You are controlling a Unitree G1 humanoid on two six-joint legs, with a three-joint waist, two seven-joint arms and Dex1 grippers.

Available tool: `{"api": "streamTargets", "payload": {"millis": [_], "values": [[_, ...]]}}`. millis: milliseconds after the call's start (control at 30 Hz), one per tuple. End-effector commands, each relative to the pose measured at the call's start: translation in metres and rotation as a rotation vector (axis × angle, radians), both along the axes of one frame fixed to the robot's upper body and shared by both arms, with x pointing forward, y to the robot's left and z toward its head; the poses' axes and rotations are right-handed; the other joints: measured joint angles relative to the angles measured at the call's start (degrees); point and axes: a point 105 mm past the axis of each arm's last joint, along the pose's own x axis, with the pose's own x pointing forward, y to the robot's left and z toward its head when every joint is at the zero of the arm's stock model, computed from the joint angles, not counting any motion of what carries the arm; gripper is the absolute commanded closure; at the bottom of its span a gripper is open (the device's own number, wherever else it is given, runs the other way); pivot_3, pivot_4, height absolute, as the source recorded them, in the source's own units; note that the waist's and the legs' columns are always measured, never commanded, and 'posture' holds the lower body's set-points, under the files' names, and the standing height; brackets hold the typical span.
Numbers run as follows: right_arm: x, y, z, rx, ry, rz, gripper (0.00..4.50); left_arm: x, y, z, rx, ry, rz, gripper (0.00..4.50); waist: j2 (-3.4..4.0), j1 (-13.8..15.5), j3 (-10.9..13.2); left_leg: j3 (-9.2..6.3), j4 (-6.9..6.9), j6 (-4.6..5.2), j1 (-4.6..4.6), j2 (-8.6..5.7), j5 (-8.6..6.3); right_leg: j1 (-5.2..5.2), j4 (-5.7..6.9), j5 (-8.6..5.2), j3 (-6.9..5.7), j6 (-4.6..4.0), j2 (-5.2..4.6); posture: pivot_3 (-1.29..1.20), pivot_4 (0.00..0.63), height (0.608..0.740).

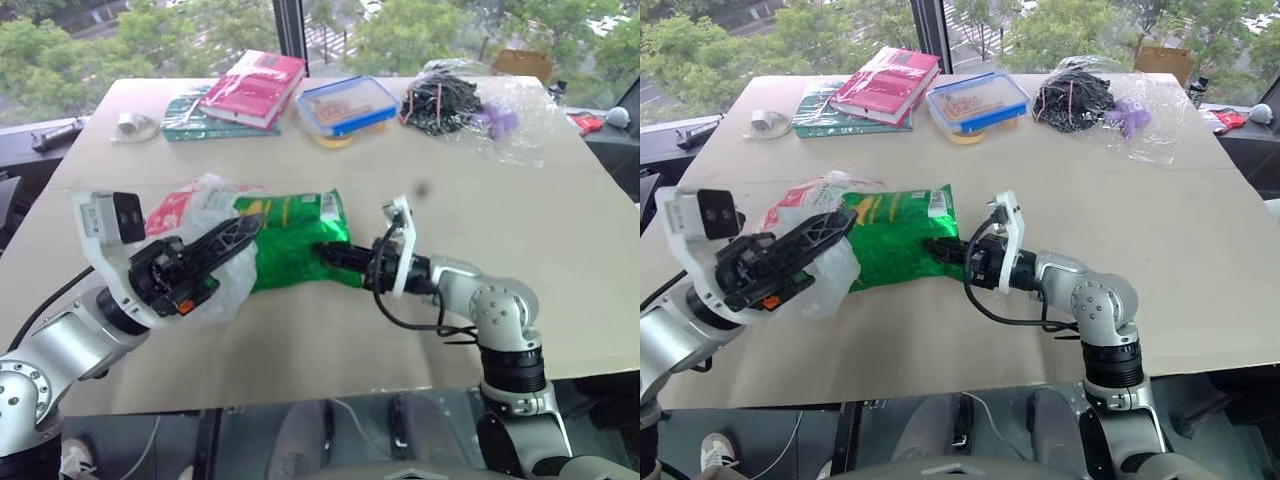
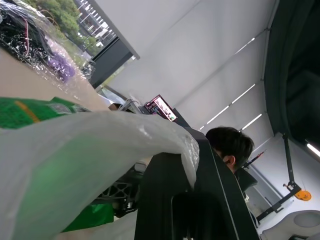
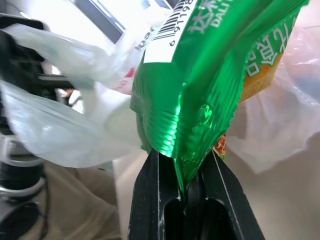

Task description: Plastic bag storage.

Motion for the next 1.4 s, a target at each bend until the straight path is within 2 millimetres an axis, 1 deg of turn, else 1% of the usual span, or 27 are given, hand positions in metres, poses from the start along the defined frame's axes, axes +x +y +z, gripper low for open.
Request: {"api": "streamTargets", "payload": {"millis": [33, 133, 233, 300, 367, 433, 567, 633, 767, 800, 867, 900, 967, 1033, 1133, 1233, 1300, 1400], "values": [[-0.01, 0.006, 0.02, 0.039, -0.071, 0.062, 4.46, -0.008, -0.007, 0.016, -0.013, -0.087, -0.023, 4.5, 0.0, -0.02, 0.0, 0.0, 0.0, 0.0, 0.0, 0.0, 0.0, 0.0, 0.0, 0.0, 0.0, 0.0, 0.0, 0.0, 0.15, 0.74], [0.002, 0.025, 0.006, -0.039, -0.042, 0.037, 4.46, -0.007, -0.011, 0.022, -0.02, -0.115, -0.027, 4.5, 0.0, -0.18, 0.0, 0.0, 0.0, 0.0, 0.02, 0.0, 0.0, 0.0, 0.01, 0.0, 0.0, 0.0, 0.02, 0.0, 0.15, 0.74], [0.013, 0.045, 0.0, -0.075, -0.001, 0.017, 4.46, -0.01, -0.016, 0.025, -0.017, -0.135, -0.038, 4.5, 0.01, -0.46, 0.0, 0.03, 0.0, 0.0, 0.04, 0.01, 0.0, -0.01, 0.02, 0.0, 0.05, 0.0, 0.08, 0.0, 0.15, 0.74], [0.017, 0.054, -0.002, -0.102, 0.005, 0.017, 4.46, -0.012, -0.018, 0.026, -0.011, -0.143, -0.047, 4.5, 0.0, -0.36, 0.0, 0.03, 0.0, 0.0, 0.02, 0.02, 0.0, -0.02, 0.02, 0.0, 0.06, -0.01, 0.1, 0.0, 0.15, 0.74], [0.02, 0.065, 0.0, -0.103, 0.025, 0.02, 4.46, -0.014, -0.02, 0.025, -0.006, -0.145, -0.053, 4.5, 0.0, -0.26, 0.0, 0.02, 0.0, -0.01, -0.01, 0.01, 0.01, -0.02, -0.02, 0.01, 0.06, 0.0, 0.1, 0.0, 0.15, 0.74], [0.017, 0.075, 0.005, -0.091, 0.019, 0.055, 4.46, -0.014, -0.021, 0.025, -0.005, -0.146, -0.055, 4.5, 0.01, -0.23, 0.0, 0.03, 0.0, -0.02, -0.06, 0.01, 0.01, -0.07, -0.03, 0.01, 0.06, 0.01, 0.09, 0.0, 0.15, 0.74], [0.009, 0.105, 0.008, -0.102, -0.007, 0.121, 4.46, -0.016, -0.025, 0.024, 0.007, -0.143, -0.061, 4.5, 0.01, -0.29, 0.0, 0.02, 0.0, -0.02, -0.06, 0.01, 0.01, -0.07, -0.03, 0.01, 0.05, 0.0, 0.09, 0.0, 0.15, 0.74], [0.014, 0.121, 0.012, -0.1, -0.008, 0.103, 4.46, -0.018, -0.026, 0.021, 0.015, -0.13, -0.063, 4.5, 0.01, -0.7, 0.01, 0.03, -0.01, -0.02, -0.05, 0.02, 0.01, -0.08, -0.02, 0.01, 0.06, 0.0, 0.1, 0.0, 0.15, 0.74], [0.025, 0.136, 0.018, -0.086, 0.001, 0.069, 4.46, -0.021, -0.025, 0.016, 0.021, -0.108, -0.056, 4.5, 0.02, -1.28, 0.01, 0.02, -0.01, -0.02, -0.04, 0.03, 0.0, -0.08, -0.01, 0.01, 0.06, -0.01, 0.1, 0.0, 0.15, 0.74], [0.032, 0.139, 0.019, -0.078, 0.02, 0.046, 4.46, -0.022, -0.025, 0.015, 0.023, -0.104, -0.055, 4.5, 0.02, -1.37, 0.01, 0.02, -0.01, -0.02, -0.05, 0.03, 0.0, -0.08, -0.01, 0.01, 0.06, -0.01, 0.09, 0.0, 0.15, 0.74], [0.044, 0.138, 0.021, -0.063, 0.049, 0.013, 4.46, -0.022, -0.023, 0.013, 0.021, -0.094, -0.035, 4.5, 0.03, -1.46, 0.02, 0.02, -0.01, -0.02, -0.04, 0.03, 0.01, -0.08, -0.01, 0.01, 0.06, -0.01, 0.09, 0.0, 0.15, 0.74], [0.048, 0.135, 0.023, -0.052, 0.057, 0.005, 4.46, -0.021, -0.021, 0.012, 0.022, -0.088, -0.026, 4.5, 0.03, -1.43, 0.02, 0.02, -0.01, -0.02, -0.04, 0.03, 0.01, -0.08, 0.0, 0.01, 0.07, -0.01, 0.09, 0.0, 0.15, 0.74], [0.051, 0.124, 0.028, -0.018, 0.088, 0.034, 4.46, -0.02, -0.014, 0.01, 0.031, -0.069, -0.002, 4.5, 0.04, -1.45, 0.02, 0.0, -0.01, -0.02, -0.05, 0.04, 0.01, -0.08, 0.0, 0.02, 0.04, -0.02, 0.09, 0.0, 0.15, 0.74], [0.054, 0.113, 0.029, -0.007, 0.113, 0.048, 4.46, -0.022, -0.008, 0.005, 0.058, -0.044, 0.003, 4.5, 0.04, -1.48, 0.02, 0.0, -0.07, -0.02, -0.04, 0.06, 0.0, -0.09, -0.02, 0.02, 0.05, -0.02, 0.08, 0.0, 0.15, 0.74], [0.056, 0.104, 0.025, -0.01, 0.15, 0.063, 4.46, -0.026, -0.001, -0.002, 0.101, -0.014, -0.009, 4.5, 0.09, -1.56, 0.05, 0.02, -0.13, -0.02, -0.05, 0.05, 0.0, -0.13, -0.02, 0.01, 0.05, -0.03, 0.07, 0.0, 0.15, 0.74], [0.055, 0.104, 0.025, -0.004, 0.197, 0.078, 4.46, -0.032, 0.002, -0.007, 0.154, 0.002, -0.047, 4.5, 0.13, -1.6, 0.08, 0.02, -0.2, -0.02, -0.05, 0.05, 0.0, -0.17, -0.02, 0.0, 0.04, -0.04, 0.07, 0.0, 0.15, 0.74], [0.054, 0.107, 0.029, 0.02, 0.231, 0.087, 4.46, -0.036, -0.001, -0.01, 0.196, -0.001, -0.082, 4.5, 0.14, -1.51, 0.09, 0.02, -0.23, -0.02, -0.06, 0.05, 0.0, -0.21, -0.02, 0.0, 0.03, -0.05, 0.07, 0.0, 0.15, 0.74], [0.052, 0.111, 0.041, 0.082, 0.286, 0.105, 4.46, -0.037, -0.01, -0.01, 0.217, -0.024, -0.119, 4.5, 0.16, -1.54, 0.09, 0.04, -0.24, -0.03, -0.07, 0.04, 0.0, -0.22, -0.02, 0.0, 0.04, -0.05, 0.06, 0.0, 0.15, 0.74]]}}
